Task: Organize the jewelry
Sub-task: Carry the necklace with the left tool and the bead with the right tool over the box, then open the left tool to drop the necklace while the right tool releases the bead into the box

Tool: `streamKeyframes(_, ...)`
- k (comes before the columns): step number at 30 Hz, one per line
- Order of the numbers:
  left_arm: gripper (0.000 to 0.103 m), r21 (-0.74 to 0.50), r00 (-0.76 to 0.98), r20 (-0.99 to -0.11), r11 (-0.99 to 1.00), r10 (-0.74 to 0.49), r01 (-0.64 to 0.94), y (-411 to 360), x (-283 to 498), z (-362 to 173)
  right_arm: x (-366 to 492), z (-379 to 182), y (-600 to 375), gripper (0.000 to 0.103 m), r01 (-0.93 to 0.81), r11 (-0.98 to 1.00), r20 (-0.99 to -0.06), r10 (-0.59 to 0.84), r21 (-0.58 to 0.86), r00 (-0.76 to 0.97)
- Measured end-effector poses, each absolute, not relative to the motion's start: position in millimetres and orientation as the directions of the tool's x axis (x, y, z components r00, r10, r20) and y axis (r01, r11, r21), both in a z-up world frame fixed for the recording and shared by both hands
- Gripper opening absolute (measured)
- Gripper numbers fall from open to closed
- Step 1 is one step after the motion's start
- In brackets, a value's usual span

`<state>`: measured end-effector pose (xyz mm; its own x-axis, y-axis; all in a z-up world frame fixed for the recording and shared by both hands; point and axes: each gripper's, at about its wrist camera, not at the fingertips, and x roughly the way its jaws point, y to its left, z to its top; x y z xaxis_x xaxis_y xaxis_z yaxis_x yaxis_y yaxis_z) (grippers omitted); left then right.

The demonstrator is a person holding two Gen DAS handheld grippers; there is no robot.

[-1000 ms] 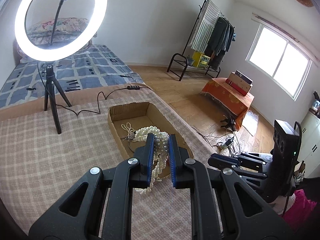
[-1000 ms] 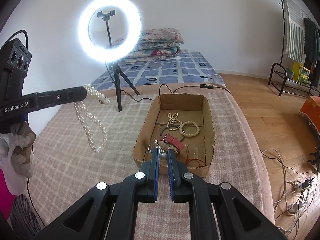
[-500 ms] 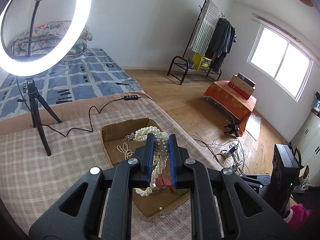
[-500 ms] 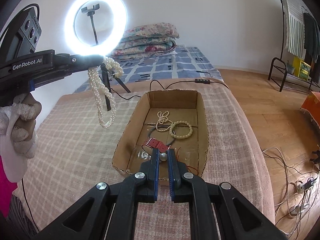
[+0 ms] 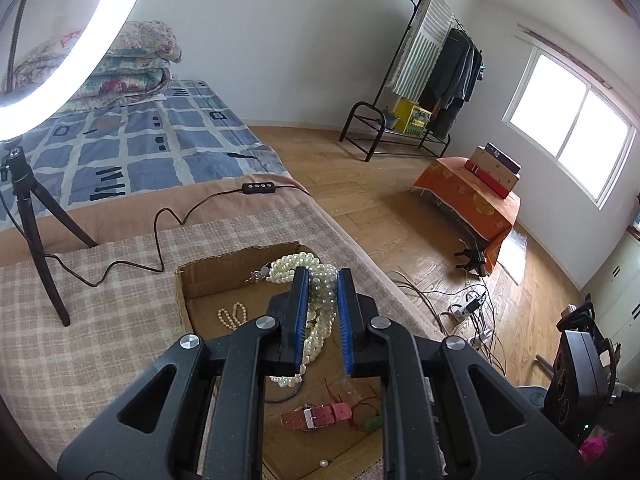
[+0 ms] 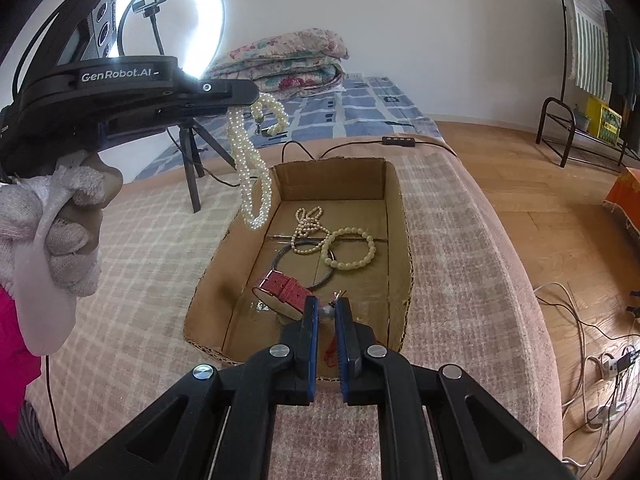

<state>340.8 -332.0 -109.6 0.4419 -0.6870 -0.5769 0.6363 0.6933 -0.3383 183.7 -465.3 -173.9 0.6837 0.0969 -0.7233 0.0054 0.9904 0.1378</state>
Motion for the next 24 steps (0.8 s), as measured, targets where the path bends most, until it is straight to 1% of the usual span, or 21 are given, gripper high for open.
streamKeyframes(8, 0.012, -0.303, 0.447, -0.588, 0.696, -0.674, 0.651, -352.5, 338.6, -114.5, 188.5, -185.2, -467.4, 0.006, 0.001, 0.99, -0.733, 0.106, 0.144, 0.672)
streamKeyframes(14, 0.013, -0.286, 0.462, -0.58, 0.698, -0.672, 0.656, -354.4, 335.0, -110.0, 189.6, -186.2, -466.1, 0.007, -0.008, 0.989, -0.731, 0.112, 0.144, 0.673)
streamKeyframes(15, 0.013, -0.281, 0.467, -0.579, 0.701, -0.669, 0.656, -354.2, 334.6, -108.7, 189.4, -185.9, -465.2, 0.011, -0.01, 0.99, -0.731, 0.109, 0.139, 0.674)
streamKeyframes(16, 0.013, -0.277, 0.471, -0.58, 0.704, -0.665, 0.654, -353.7, 334.5, -107.5, 189.5, -185.0, -464.0, 0.022, -0.01, 0.991, -0.728, 0.103, 0.131, 0.677)
streamKeyframes(17, 0.013, -0.275, 0.473, -0.58, 0.706, -0.663, 0.653, -353.5, 334.3, -106.3, 188.8, -184.1, -462.9, 0.027, -0.009, 0.992, -0.724, 0.096, 0.122, 0.683)
streamKeyframes(18, 0.016, -0.273, 0.476, -0.581, 0.709, -0.661, 0.651, -353.0, 334.6, -105.7, 188.6, -183.2, -462.2, 0.033, -0.009, 0.993, -0.72, 0.09, 0.116, 0.688)
streamKeyframes(19, 0.021, -0.274, 0.477, -0.581, 0.71, -0.66, 0.649, -352.0, 335.2, -105.2, 188.4, -182.4, -461.4, 0.033, -0.011, 0.994, -0.717, 0.089, 0.113, 0.691)
streamKeyframes(20, 0.033, -0.274, 0.48, -0.578, 0.711, -0.66, 0.647, -351.0, 335.2, -104.7, 188.3, -181.7, -460.6, 0.034, -0.014, 0.994, -0.715, 0.09, 0.112, 0.693)
streamKeyframes(21, 0.047, -0.275, 0.485, -0.575, 0.714, -0.659, 0.644, -349.4, 335.1, -104.3, 188.3, -181.1, -459.5, 0.039, -0.015, 0.994, -0.714, 0.089, 0.109, 0.695)
streamKeyframes(22, 0.052, -0.276, 0.491, -0.57, 0.716, -0.659, 0.641, -348.3, 334.3, -103.3, 188.2, -180.6, -458.1, 0.054, -0.015, 0.995, -0.712, 0.083, 0.102, 0.697)
streamKeyframes(23, 0.058, -0.276, 0.497, -0.564, 0.717, -0.66, 0.64, -346.6, 333.5, -102.6, 187.6, -179.8, -456.5, 0.063, -0.018, 0.996, -0.706, 0.078, 0.093, 0.704)
streamKeyframes(24, 0.061, -0.272, 0.504, -0.561, 0.721, -0.657, 0.637, -345.2, 332.4, -101.8, 185.7, -178.2, -454.1, 0.076, -0.021, 0.997, -0.696, 0.07, 0.079, 0.715)
